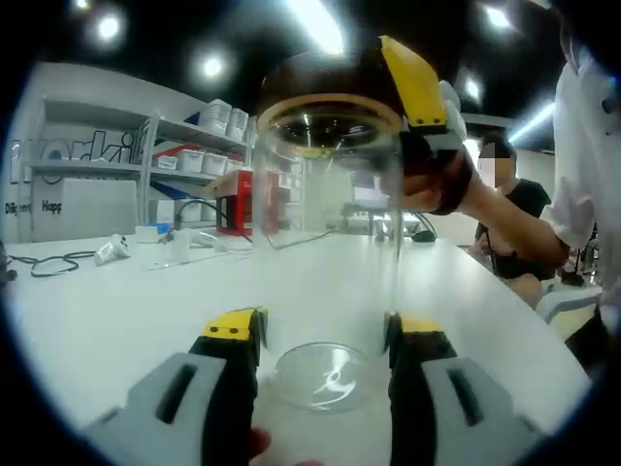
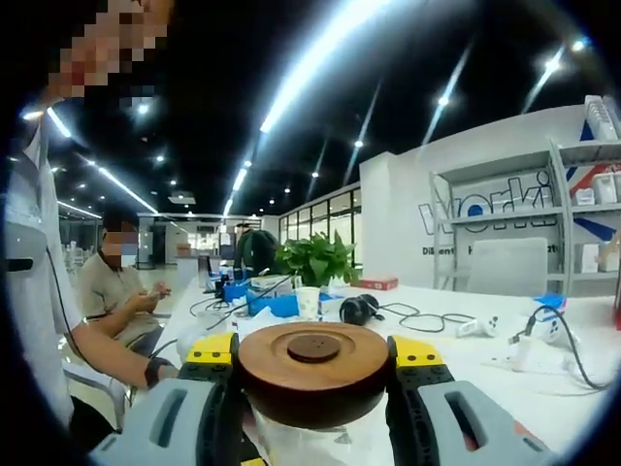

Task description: Clamp the coffee can twist off the lid put the lid on the table pick up the lid cover the can tighten the lid

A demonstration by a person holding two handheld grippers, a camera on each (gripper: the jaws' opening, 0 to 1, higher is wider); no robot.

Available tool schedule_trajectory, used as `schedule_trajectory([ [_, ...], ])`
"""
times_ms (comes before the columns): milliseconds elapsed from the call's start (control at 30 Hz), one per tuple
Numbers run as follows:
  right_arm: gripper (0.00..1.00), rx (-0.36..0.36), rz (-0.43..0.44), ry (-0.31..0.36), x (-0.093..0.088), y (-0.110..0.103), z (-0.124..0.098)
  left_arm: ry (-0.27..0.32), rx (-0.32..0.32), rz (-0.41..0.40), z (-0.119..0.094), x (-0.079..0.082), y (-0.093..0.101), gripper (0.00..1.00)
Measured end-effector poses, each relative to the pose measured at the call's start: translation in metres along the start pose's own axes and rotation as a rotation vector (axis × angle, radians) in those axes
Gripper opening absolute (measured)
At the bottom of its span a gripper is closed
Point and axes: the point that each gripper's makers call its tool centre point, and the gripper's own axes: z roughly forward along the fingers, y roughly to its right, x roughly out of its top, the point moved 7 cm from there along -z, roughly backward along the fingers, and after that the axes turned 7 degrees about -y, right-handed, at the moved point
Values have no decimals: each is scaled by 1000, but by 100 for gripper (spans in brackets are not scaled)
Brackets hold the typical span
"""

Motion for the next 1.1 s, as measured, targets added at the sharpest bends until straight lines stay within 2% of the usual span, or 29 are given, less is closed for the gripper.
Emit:
schedule_trajectory([
  [267,53,88,1,5,-1,4,0,0,-3,1,0,0,0,43],
  [500,53,125,-3,7,-1,4,0,-1,-3,1,0,0,0,43],
  [833,53,244,-14,1,0,10,2,-1,-3,2,0,0,1,43],
  [1100,53,344,7,29,-2,17,4,-1,-3,1,0,0,1,43],
])
